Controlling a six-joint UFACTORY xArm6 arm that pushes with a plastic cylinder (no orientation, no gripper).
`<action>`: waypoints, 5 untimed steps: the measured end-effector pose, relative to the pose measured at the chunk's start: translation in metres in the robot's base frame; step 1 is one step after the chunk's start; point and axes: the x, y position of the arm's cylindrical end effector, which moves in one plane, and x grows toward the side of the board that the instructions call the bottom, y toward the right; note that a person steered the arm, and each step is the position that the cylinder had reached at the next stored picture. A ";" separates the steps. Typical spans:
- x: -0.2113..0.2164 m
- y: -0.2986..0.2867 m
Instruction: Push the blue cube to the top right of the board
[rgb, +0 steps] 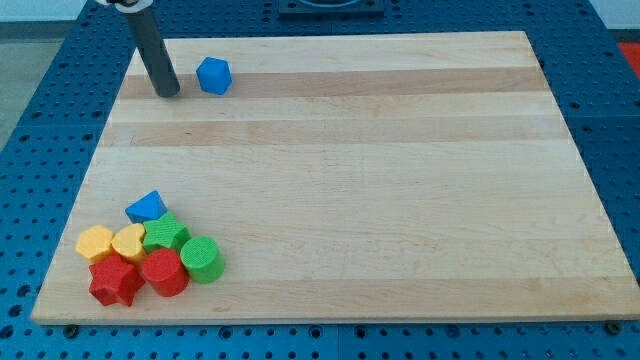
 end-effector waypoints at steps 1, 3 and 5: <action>-0.016 0.008; -0.034 0.034; -0.017 0.136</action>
